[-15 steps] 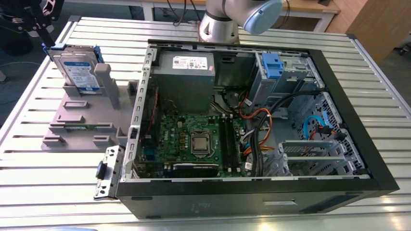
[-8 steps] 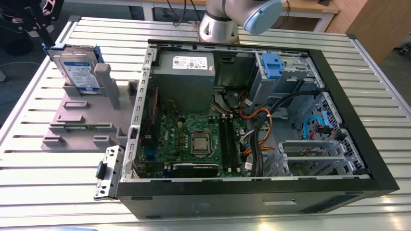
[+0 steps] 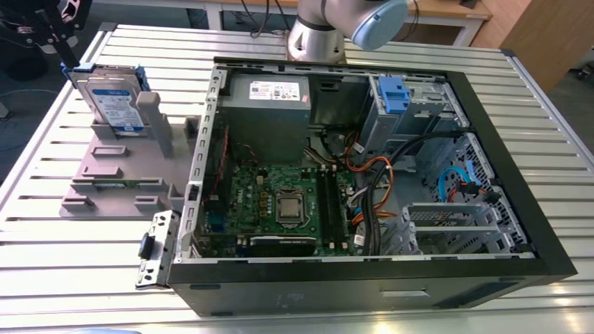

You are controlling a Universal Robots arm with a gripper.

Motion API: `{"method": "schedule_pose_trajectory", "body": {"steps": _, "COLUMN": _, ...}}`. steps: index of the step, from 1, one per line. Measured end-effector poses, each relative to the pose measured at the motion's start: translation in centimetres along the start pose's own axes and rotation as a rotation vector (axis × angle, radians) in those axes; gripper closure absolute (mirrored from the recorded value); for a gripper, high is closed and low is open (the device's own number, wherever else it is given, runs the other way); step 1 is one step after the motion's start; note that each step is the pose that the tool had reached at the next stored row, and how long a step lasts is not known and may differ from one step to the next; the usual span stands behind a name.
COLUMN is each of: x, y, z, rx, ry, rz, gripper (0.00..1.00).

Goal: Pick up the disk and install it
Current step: 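Pick up the disk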

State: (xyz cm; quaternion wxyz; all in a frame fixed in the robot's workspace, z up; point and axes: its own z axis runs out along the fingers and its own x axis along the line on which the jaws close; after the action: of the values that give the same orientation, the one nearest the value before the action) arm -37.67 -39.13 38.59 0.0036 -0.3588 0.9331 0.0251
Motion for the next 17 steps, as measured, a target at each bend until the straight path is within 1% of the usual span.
{"method": "schedule_pose_trajectory", "body": {"steps": 17, "x": 0.00, "y": 0.00, "z": 0.00, "rx": -0.0005, "ry": 0.0009, "rz": -0.020, "gripper": 0.89}}
